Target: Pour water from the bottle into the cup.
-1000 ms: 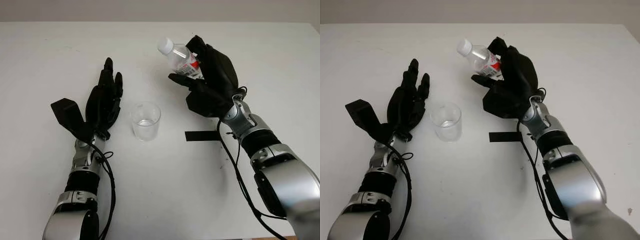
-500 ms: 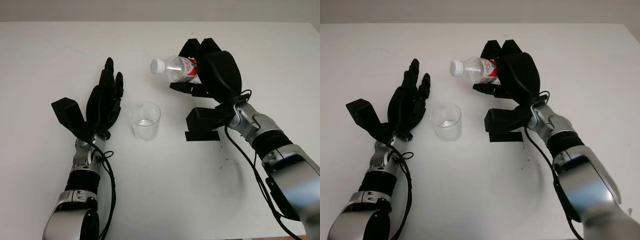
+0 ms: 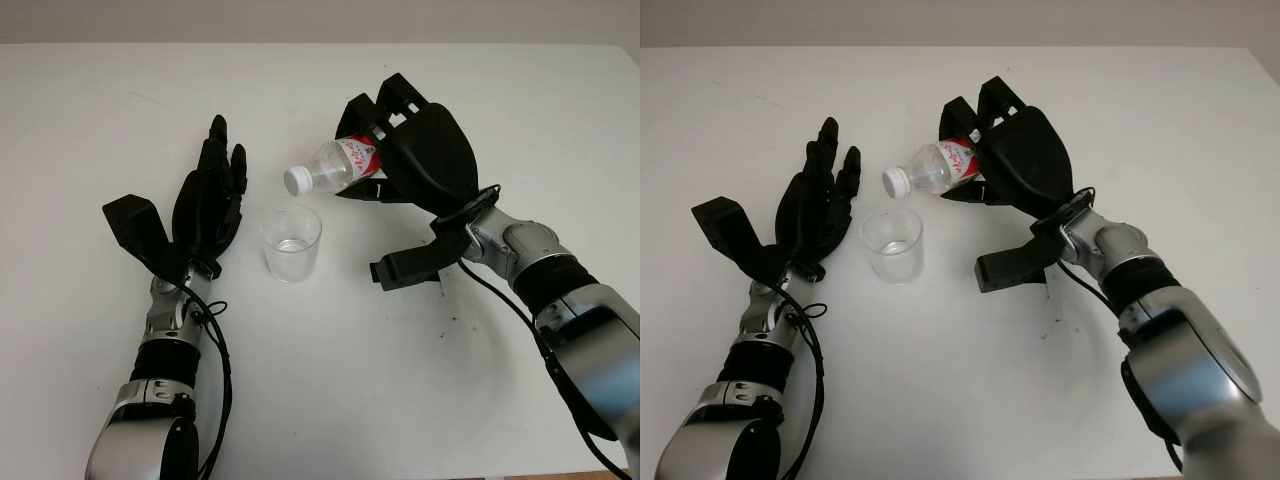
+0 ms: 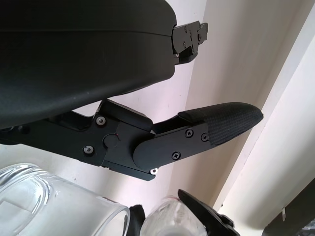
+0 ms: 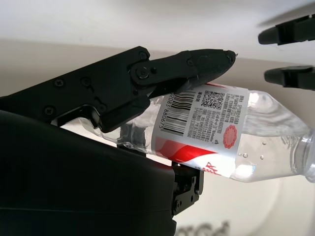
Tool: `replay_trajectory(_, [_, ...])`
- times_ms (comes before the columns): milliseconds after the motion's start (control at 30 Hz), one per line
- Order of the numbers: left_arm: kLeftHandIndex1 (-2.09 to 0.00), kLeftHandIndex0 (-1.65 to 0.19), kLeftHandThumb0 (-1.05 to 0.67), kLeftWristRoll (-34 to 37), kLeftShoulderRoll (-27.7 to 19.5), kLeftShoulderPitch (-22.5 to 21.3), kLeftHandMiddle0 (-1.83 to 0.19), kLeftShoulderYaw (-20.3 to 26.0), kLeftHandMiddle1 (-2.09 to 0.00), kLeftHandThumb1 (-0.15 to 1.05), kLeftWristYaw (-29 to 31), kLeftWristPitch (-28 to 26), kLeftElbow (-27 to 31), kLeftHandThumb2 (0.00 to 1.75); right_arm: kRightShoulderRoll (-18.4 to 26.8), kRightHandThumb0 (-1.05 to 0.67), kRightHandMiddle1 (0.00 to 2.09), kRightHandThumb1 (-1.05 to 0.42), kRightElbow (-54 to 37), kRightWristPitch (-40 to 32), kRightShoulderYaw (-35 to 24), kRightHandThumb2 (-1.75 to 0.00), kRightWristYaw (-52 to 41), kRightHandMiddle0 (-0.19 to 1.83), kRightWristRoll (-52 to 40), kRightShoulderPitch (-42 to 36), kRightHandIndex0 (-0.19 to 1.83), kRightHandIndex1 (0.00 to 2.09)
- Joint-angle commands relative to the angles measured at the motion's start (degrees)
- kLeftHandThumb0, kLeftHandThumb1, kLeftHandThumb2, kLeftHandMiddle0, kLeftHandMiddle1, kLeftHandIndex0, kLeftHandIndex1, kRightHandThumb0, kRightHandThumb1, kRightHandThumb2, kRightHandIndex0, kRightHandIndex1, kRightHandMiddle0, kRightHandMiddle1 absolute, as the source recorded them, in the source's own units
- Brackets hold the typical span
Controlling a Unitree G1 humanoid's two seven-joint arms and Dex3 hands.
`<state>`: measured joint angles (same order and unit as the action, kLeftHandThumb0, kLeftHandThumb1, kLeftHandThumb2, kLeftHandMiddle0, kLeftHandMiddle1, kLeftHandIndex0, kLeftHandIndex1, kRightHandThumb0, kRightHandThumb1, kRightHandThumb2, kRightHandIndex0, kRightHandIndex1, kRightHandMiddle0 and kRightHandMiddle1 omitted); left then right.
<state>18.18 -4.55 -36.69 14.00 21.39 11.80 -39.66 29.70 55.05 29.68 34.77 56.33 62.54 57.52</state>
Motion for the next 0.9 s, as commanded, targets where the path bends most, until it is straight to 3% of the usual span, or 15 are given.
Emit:
replay_trajectory(0, [0.00,0.19,-0.84,-0.31,0.25,1.14,0.19,-0.19,0.00,1.05,-0.16,0.19,-0.85,0.72,1.34,-0.49,2.09,-1.05,-1.65,0.09,0.75,-0.35,1.01,0.79,0.91,2.01,1.24,2.09])
replay_trajectory(367, [0.00,0.19,-0.84,-0.17,0.47,1.22,0.19,-0.18,0.00,1.05,-0.38,0.09,-0.94,0.72,3.46,-0.53,2.09,-1.05,-4.18,-5.28,3.97,-0.44,4.20,0.67,7.77,3.65,1.16,2.09])
replay_trajectory(600, [0.00,0.19,-0.85,-0.39,0.48,1.24,0.19,-0.40,0.00,1.05,-0.40,0.10,-1.06,0.72,4.15,-0.53,2.09,-1.05,-4.58,-11.85,7.26,-0.45,8.37,0.73,14.04,5.24,1.21,2.09])
replay_trajectory(867, [0.00,0.19,-0.87,-0.44,0.63,1.36,0.19,-0.49,0.00,1.05,-0.72,0.12,-1.12,0.70,3.94,-0.54,2.09,-1.05,-3.20,-13.12,8.80,-0.41,11.57,0.74,15.08,6.65,1.19,2.09])
